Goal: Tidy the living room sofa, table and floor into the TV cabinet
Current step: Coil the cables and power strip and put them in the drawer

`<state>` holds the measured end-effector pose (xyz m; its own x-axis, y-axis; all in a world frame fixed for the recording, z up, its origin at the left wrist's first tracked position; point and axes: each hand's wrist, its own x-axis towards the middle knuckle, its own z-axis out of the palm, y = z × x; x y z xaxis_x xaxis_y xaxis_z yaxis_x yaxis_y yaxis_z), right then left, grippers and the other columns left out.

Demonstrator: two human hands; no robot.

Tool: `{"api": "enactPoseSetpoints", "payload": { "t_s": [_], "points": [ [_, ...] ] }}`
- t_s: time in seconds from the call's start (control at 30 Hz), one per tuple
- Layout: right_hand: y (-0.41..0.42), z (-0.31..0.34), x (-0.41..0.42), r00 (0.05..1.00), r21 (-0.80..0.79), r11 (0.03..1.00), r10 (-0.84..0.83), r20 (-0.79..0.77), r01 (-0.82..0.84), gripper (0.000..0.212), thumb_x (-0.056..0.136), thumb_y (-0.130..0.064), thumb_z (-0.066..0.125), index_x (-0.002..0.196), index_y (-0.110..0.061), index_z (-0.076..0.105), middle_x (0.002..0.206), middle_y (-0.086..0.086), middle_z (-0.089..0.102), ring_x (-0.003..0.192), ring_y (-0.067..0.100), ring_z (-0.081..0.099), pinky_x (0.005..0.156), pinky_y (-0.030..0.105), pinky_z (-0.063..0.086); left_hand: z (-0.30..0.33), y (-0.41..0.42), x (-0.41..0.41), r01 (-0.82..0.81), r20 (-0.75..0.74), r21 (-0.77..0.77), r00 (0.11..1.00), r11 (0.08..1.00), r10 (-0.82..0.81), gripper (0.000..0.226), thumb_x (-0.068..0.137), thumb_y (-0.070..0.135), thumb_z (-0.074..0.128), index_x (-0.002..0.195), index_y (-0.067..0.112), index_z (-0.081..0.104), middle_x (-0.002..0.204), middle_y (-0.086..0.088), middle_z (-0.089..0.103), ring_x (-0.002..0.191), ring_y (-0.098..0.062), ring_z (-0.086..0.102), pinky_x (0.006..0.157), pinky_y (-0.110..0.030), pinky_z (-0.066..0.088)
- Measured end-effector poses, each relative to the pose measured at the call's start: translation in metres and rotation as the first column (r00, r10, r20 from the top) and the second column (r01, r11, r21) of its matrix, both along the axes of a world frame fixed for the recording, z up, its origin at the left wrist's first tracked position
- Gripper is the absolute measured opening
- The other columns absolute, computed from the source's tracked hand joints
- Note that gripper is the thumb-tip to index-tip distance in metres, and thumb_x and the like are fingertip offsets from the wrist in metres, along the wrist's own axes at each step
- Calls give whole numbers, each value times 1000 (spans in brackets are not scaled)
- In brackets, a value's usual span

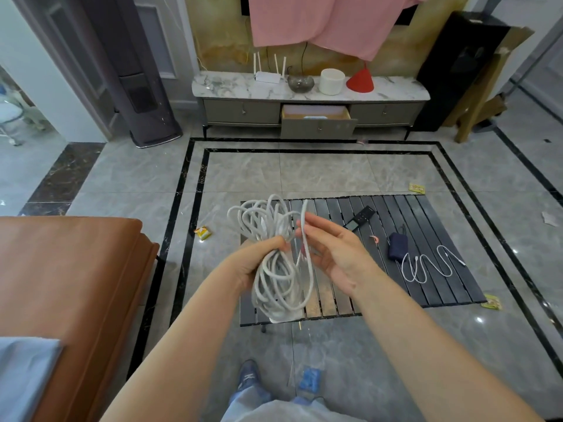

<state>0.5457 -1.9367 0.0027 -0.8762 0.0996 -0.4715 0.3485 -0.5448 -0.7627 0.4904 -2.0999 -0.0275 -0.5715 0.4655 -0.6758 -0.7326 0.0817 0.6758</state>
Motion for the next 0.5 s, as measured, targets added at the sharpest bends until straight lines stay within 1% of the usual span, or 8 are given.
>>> {"api": "enactPoseSetpoints", "payload": {
  "t_s": [0.07,0.1,0.13,0.2,0.27,0.37,0.43,0.5],
  "points": [
    [-10,2,-1,1000,116,993,14,-26,-11,26,87,2,67,107,-13,74,106,12,75,90,20,71,82,33,59,-4,5,1,-12,-71,28,997,1000,14,31,80,12,72,108,-1,68,86,-17,66,69,-22,64,64,-31,57],
    [-15,2,0,999,162,987,2,-37,4,25,87,2,66,105,-13,75,105,12,75,91,21,72,85,36,59,-3,8,3,-22,-86,47,996,999,26,38,79,10,72,115,-1,67,91,-18,66,74,-22,66,68,-32,58],
    [-18,2,0,999,197,980,-13,-49,22,25,88,3,66,105,-13,76,105,11,75,94,23,72,89,38,58,-3,10,4,-37,-95,60,995,998,43,38,80,8,71,117,1,66,92,-18,67,75,-22,67,67,-32,58],
    [-23,-3,2,998,265,963,-38,-58,52,26,88,2,67,108,-12,75,106,9,76,100,24,72,95,41,55,-3,12,4,-72,-96,83,992,994,80,34,84,4,68,118,1,65,89,-16,68,72,-21,68,63,-30,57],
    [-26,-6,5,996,305,948,-76,-54,89,26,87,2,68,108,-11,76,105,8,76,101,23,72,96,42,55,-1,12,5,-89,-81,88,992,992,96,25,85,4,65,110,2,67,82,-14,68,65,-20,67,59,-29,56],
    [-30,-9,9,987,244,957,-148,-58,158,22,89,3,66,105,-7,76,102,11,76,98,25,73,93,41,57,-1,10,6,-76,-76,117,993,990,86,14,87,5,65,101,5,66,76,-12,69,62,-19,68,56,-28,56],
    [-32,-12,9,985,261,950,-160,-58,170,21,91,2,63,102,-8,76,101,12,76,97,26,73,91,42,57,0,10,7,-69,-101,126,992,990,82,16,87,5,68,103,4,67,79,-12,71,65,-19,70,58,-28,57],
    [-30,-14,9,989,315,937,-138,-58,149,22,94,0,59,100,-10,77,101,12,76,97,27,73,90,42,57,-1,11,8,-80,-126,117,988,990,95,27,83,6,74,109,2,68,91,-16,73,74,-22,73,63,-30,58]
  ]
}}
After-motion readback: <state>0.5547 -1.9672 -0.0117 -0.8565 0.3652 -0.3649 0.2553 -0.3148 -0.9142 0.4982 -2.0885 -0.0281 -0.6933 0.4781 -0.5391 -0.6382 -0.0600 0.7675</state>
